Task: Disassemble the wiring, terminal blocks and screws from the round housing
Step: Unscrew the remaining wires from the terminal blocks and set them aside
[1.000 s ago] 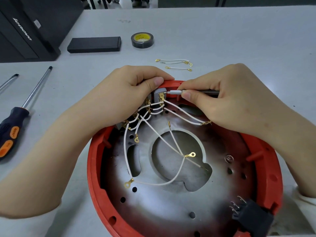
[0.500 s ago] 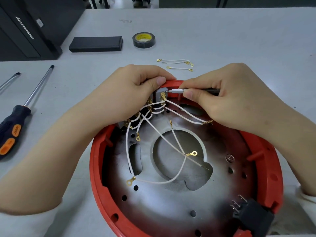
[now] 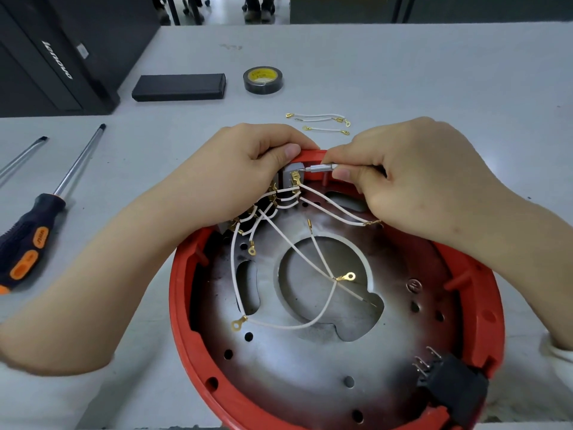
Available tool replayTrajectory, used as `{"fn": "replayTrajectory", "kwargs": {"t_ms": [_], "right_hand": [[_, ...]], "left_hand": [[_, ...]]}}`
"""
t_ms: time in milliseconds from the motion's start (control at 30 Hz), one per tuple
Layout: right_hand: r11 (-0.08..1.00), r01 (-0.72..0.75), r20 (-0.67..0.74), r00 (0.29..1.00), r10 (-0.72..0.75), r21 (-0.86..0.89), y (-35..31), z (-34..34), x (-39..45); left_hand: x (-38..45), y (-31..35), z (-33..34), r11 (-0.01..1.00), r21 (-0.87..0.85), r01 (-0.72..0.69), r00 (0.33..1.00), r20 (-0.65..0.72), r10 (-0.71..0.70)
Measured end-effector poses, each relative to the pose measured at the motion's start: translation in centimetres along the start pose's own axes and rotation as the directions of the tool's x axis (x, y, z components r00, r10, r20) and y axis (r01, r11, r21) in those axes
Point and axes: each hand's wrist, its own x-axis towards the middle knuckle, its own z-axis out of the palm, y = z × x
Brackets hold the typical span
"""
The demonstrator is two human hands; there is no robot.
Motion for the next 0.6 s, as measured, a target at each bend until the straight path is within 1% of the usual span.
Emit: {"fn": "replayTrajectory", "kwargs": {"t_ms": [67, 267, 367, 467, 600], "right_hand": [[0.998, 0.011, -0.02, 1.0, -0.012, -0.065, -0.1, -0.1, 0.0], [0.99, 0.059, -0.006, 0.998, -0.06, -0.125, -0.3, -0.8, 0.6], [0.959, 0.094, 0.014, 0.995, -0.094, -0.268, -0.5, -1.1, 1.0], [0.912, 0.108, -0.017, 0.992, -0.125, -0.395, -1.1, -1.1, 1.1], [0.882, 0.106, -0.025, 0.991, -0.132, -0.46, -1.2, -0.4, 0.9]], "left_hand": [[0.1, -0.1, 0.0, 1.0, 0.005, -0.002, 1.0, -0.001, 0.002], [0.1, -0.3, 0.0, 1.0, 0.005, 0.018, 1.0, -0.006, -0.018], [0.1, -0.3, 0.0, 1.0, -0.007, 0.017, 1.0, -0.009, -0.017], [0.1, -0.3, 0.0, 0.999, -0.035, 0.029, 1.0, -0.01, -0.029], [0.1, -0.4, 0.0, 0.998, -0.05, 0.027, 1.0, -0.008, -0.027]]}}
